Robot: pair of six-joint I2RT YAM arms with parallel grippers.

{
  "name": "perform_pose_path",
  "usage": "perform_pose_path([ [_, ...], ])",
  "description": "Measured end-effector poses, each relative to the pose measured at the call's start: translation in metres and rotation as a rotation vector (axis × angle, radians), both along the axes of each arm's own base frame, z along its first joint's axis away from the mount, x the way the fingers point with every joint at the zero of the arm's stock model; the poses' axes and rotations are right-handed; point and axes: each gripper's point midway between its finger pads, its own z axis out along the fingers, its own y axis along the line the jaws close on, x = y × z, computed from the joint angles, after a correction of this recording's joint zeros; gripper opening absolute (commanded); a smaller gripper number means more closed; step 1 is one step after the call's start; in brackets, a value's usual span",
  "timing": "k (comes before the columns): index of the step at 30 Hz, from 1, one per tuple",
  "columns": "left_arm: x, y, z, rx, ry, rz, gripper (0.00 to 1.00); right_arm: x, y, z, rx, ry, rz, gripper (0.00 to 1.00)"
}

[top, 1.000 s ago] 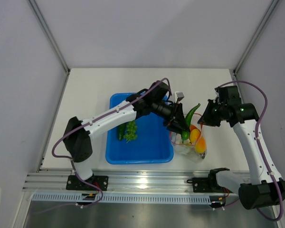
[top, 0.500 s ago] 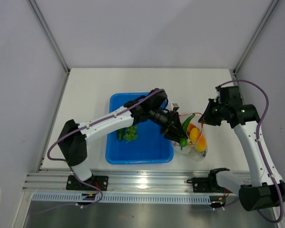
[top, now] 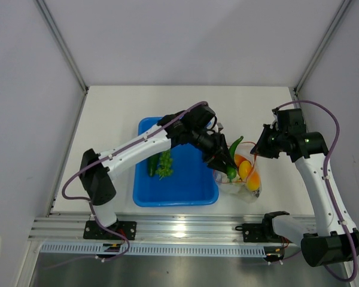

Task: Place the food in the zip-top bag and seal the zipper
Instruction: Place the fake vegetable in the zipper food storage bag.

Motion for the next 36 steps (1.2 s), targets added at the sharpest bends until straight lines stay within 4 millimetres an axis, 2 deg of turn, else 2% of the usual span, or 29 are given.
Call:
perform_pose_path([
  [4,0.006,-0.003,0.002,0.048,-0.019,-0.001,0.0,0.0,0.0,0.001,-0.002,-0.003,-0.001,0.0],
  [9,0.002,-0.003,-0.015,0.146,-0.001,-0.024,0.03,0.0,-0.001,0.0,-0.006,-0.004,-0.004,0.0],
  [14,-0.009,0.009,-0.037,0.254,0.04,-0.051,0.07,-0.001,-0.001,-0.001,-0.007,-0.005,-0.003,0.0],
  [19,-0.01,0.014,-0.048,0.308,0.048,-0.048,0.21,0.0,0.0,0.0,-0.006,-0.011,0.001,0.0],
  [23,-0.009,0.014,-0.05,0.317,0.048,-0.046,0.28,-0.001,0.001,0.0,-0.006,-0.011,0.005,0.0],
  [25,-0.008,0.014,-0.051,0.317,0.047,-0.044,0.35,-0.001,0.002,0.0,-0.007,-0.011,0.008,0.0],
  [26,-0.008,0.014,-0.05,0.316,0.047,-0.044,0.39,-0.001,0.002,0.0,-0.007,-0.011,0.009,0.0],
  [27,-0.008,0.014,-0.051,0.317,0.047,-0.044,0.5,-0.001,0.002,0.0,-0.007,-0.012,0.01,0.0],
  [29,-0.008,0.013,-0.05,0.317,0.046,-0.043,0.58,-0.001,0.002,0.0,-0.009,-0.012,0.01,0.0],
  [30,-0.007,0.012,-0.05,0.315,0.044,-0.042,0.67,-0.001,0.002,0.001,-0.009,-0.013,0.01,0.0],
  [36,0.003,0.008,-0.039,0.285,0.019,-0.024,0.71,-0.001,0.002,0.001,-0.009,-0.013,0.011,0.0],
])
